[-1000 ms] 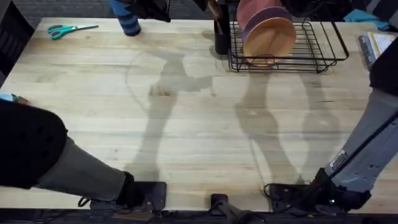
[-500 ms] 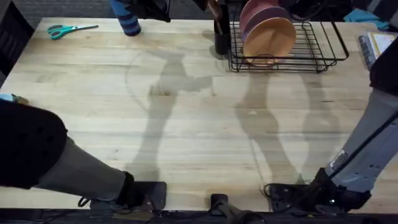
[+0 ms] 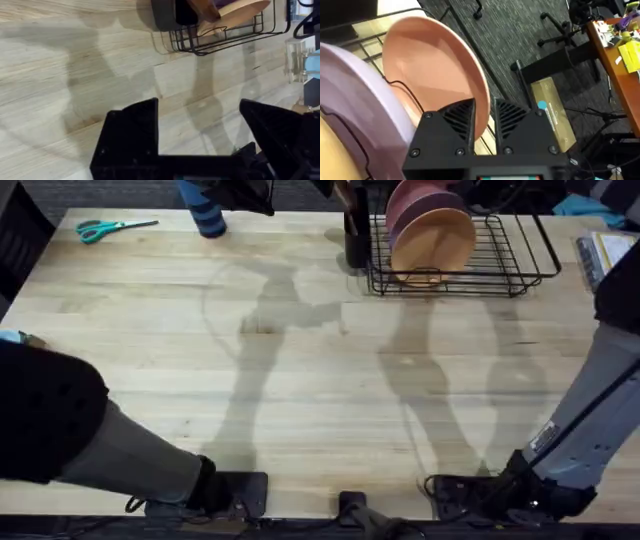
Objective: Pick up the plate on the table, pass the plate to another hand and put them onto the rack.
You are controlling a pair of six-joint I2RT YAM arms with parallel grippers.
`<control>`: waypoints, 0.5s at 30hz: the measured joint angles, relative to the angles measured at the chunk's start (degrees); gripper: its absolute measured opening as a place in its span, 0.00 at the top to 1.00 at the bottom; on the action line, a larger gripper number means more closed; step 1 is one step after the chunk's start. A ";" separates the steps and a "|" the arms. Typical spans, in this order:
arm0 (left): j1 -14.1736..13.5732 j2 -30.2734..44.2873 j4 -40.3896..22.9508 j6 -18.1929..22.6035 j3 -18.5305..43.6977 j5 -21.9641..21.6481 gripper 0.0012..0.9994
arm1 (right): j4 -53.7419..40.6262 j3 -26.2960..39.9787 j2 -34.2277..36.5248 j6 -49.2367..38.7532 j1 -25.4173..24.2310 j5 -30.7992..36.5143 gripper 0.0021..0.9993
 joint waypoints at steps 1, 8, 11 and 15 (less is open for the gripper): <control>0.00 0.00 0.00 0.00 0.00 0.00 0.00 | -0.01 0.00 0.00 0.00 0.00 0.03 0.78; 0.00 0.00 0.00 0.00 0.00 0.00 0.00 | -0.02 0.00 -0.02 0.01 0.00 0.04 0.76; 0.00 0.00 0.00 -0.01 0.00 0.00 0.00 | 0.00 0.00 -0.07 0.00 0.00 0.04 0.76; 0.00 0.00 0.00 -0.02 0.00 0.00 0.00 | -0.10 0.00 -0.34 0.02 0.00 0.06 0.76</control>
